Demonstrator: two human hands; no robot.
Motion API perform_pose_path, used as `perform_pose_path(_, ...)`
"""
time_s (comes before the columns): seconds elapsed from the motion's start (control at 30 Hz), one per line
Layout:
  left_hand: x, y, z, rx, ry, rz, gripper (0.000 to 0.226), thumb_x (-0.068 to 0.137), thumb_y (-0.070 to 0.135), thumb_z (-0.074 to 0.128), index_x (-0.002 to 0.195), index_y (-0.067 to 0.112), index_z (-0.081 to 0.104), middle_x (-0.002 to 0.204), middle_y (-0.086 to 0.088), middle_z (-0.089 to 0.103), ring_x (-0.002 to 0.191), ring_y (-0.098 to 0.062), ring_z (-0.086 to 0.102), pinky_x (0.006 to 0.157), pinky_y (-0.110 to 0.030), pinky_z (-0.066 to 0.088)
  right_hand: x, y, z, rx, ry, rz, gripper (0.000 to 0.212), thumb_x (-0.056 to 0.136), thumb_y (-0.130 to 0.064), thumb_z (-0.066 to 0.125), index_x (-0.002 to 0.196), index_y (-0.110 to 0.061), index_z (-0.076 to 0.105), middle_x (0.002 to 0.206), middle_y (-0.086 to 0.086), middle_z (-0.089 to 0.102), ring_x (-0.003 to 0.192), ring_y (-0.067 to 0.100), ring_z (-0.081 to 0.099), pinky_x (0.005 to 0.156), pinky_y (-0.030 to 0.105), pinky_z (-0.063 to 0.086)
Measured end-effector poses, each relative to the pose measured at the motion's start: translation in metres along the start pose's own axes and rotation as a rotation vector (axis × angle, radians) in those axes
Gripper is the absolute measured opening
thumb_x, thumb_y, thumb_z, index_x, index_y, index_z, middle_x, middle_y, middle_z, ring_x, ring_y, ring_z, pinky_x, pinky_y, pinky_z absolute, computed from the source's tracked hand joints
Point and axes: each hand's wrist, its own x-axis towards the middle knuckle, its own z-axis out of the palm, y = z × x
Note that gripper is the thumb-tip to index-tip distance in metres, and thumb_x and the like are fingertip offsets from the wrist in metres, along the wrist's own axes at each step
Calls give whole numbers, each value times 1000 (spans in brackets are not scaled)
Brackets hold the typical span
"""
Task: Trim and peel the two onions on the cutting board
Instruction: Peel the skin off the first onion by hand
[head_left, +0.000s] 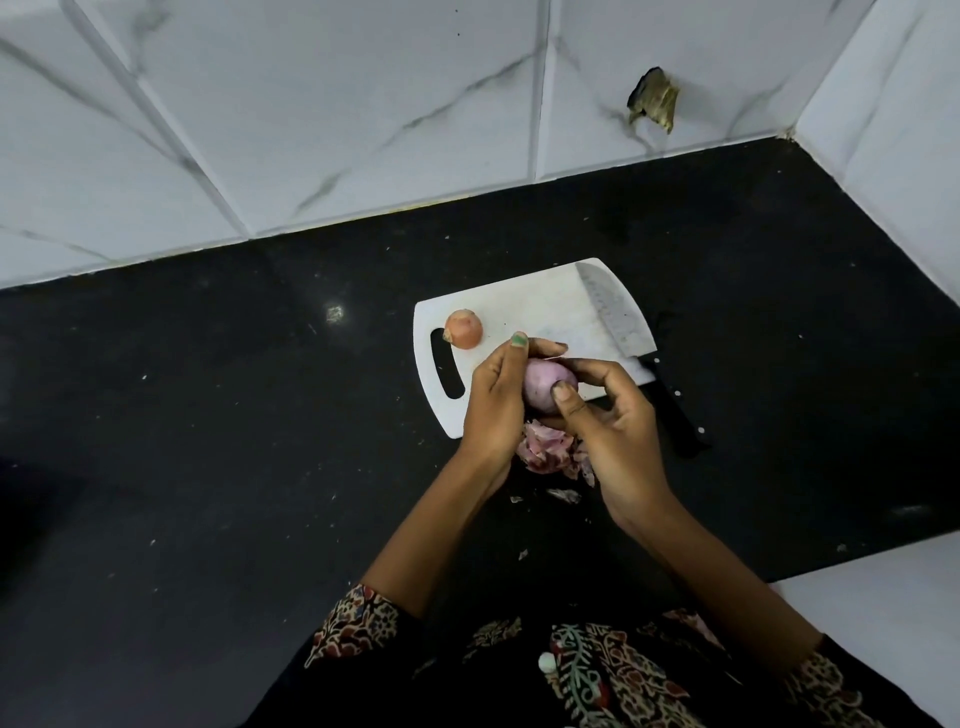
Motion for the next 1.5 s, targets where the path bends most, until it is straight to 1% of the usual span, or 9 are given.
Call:
perform_pose_path(0.17, -4, -2, 3, 131, -47, 73, 16, 98, 4, 44, 95, 4, 60, 84, 1, 64, 77, -4, 62, 68, -16, 51, 0, 0, -2, -25, 6, 5, 28, 89, -19, 61, 114, -8, 60, 109, 5, 68, 89, 15, 70, 82, 34, 57)
perform_pose_path(0.4, 5, 1, -3, -35, 87, -67, 32, 100, 20, 46, 80, 7, 69, 85, -6, 73, 79, -19, 68, 77, -34, 56, -4, 0, -3, 52, -35, -2, 20, 89, -7, 60, 107, -14, 58, 111, 9, 65, 82, 11, 70, 67, 23, 57)
perform_pose_path(0.63, -2, -9, -7, -160, 226, -170, 22, 94, 4, 54, 88, 15, 72, 81, -5, 72, 72, -17, 67, 57, -20, 56, 6, -11, -3, 533, -9, 296, 12, 94, -11, 49, 94, -6, 60, 92, 12, 66, 75, 19, 69, 62, 26, 58)
perform_pose_path(0.73, -10, -12, -5, -306, 134, -216, 29, 98, 2, 41, 104, 11, 69, 100, -10, 72, 85, -16, 70, 67, -24, 57, 11, -12, -7, 610, 9, 353, 13, 95, -13, 47, 90, -7, 58, 88, 10, 66, 72, 18, 68, 60, 26, 58)
perform_pose_path(0.9, -8, -9, -4, -28, 8, -104, 25, 97, 25, 51, 114, 18, 68, 110, -1, 70, 106, -16, 64, 87, -34, 54, 5, -8, -6, 482, -45, 285, 18, 96, -12, 45, 108, -5, 58, 99, 14, 66, 77, 19, 70, 65, 26, 57)
perform_pose_path(1.03, -6, -7, -2, 76, 33, 56, 20, 95, 15, 55, 108, 7, 68, 106, -7, 70, 99, -9, 66, 79, -18, 51, 3, -10, -3, 446, -67, 246, 17, 97, -9, 43, 105, -8, 59, 100, 13, 67, 78, 18, 70, 64, 25, 56)
perform_pose_path(1.2, -5, -13, 1, -17, 148, 14, 32, 101, 25, 45, 92, 14, 74, 97, -8, 73, 95, -20, 68, 86, -37, 54, 1, -12, -2, 430, -75, 251, 16, 96, -7, 43, 101, -9, 59, 94, 9, 67, 71, 17, 70, 62, 25, 57)
perform_pose_path(1.33, -5, -13, -2, -32, 187, -9, 35, 102, 24, 41, 95, 10, 72, 95, -10, 73, 90, -18, 70, 69, -25, 57, 2, -12, -2, 432, -68, 287, 16, 97, -13, 44, 100, -9, 59, 88, 6, 69, 67, 19, 68, 61, 26, 56)
perform_pose_path(1.5, -9, -12, -3, 12, 22, 14, 29, 100, 18, 46, 120, 8, 64, 118, -9, 68, 111, -17, 64, 95, -30, 52, 7, -14, -6, 549, -42, 306, 16, 97, -14, 43, 99, -7, 58, 89, 9, 65, 66, 15, 68, 59, 24, 57)
